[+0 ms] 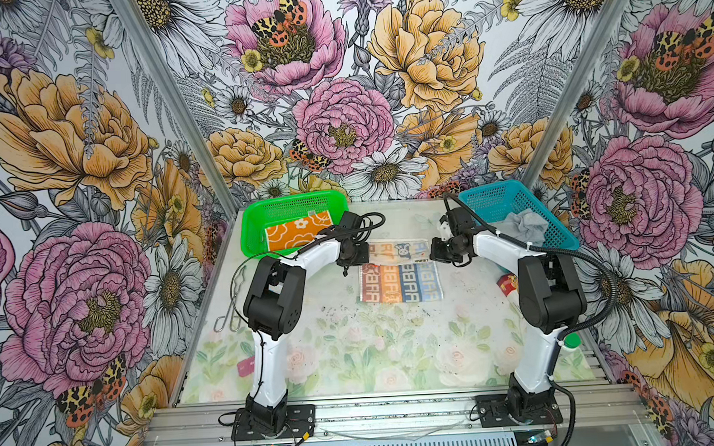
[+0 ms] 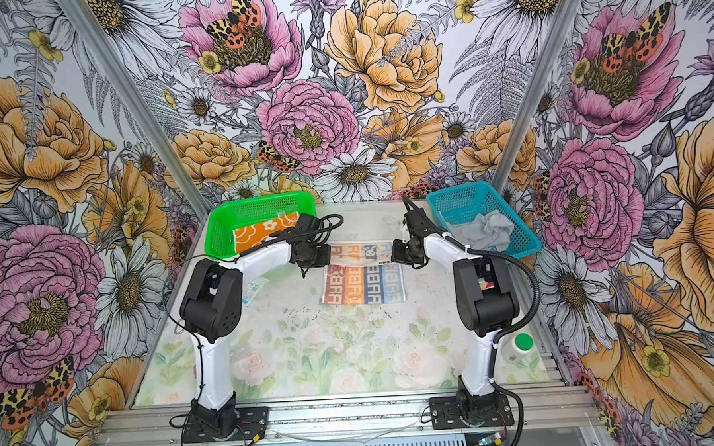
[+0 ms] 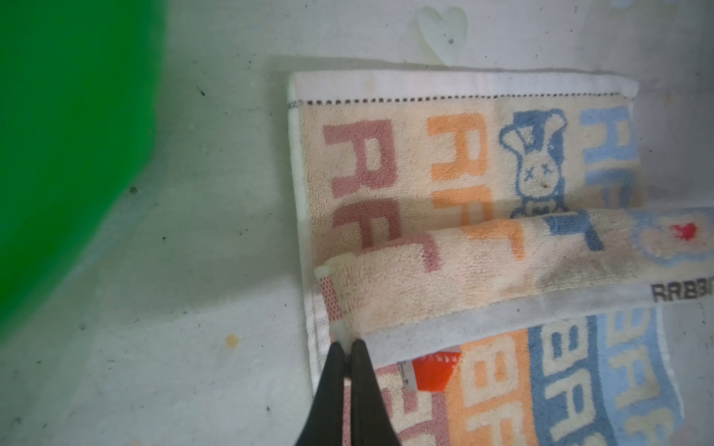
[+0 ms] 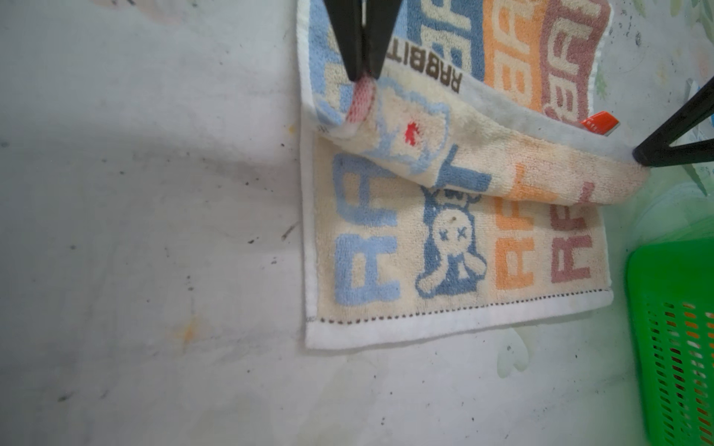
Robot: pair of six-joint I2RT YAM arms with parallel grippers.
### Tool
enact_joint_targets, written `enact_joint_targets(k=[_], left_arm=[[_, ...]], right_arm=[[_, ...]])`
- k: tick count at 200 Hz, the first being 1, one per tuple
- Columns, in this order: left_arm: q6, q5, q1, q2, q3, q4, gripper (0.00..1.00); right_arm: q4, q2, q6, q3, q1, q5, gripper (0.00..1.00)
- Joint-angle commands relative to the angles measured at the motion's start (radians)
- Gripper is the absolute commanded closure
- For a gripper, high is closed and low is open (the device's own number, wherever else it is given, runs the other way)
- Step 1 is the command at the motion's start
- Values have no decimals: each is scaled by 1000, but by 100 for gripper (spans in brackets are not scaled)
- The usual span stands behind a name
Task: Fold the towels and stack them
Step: 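Lower the folded edge onto the towel and open both grippers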
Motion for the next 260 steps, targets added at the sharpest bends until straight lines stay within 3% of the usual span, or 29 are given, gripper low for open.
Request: enact_joint_targets(k=[1, 121, 221, 243, 258, 260], left_arm=[[28, -5, 13, -5, 41, 1, 100], [35, -54, 21, 13, 147, -32, 100], [57, -42, 44, 171, 330, -83, 100], [60, -46, 41, 193, 364, -84, 96], [65, -58, 38, 209, 395, -84, 83], [66, -60, 39, 210, 399, -84, 83]], right_arm=[[26, 20, -26, 54, -2, -21, 100], [23, 81, -25, 143, -38, -37, 100], [20, 211, -23, 250, -57, -61, 100], [21, 217, -23, 267, -60, -57, 100], [19, 221, -21, 279, -63, -57, 100], [20, 222, -20, 281, -64, -57, 96]])
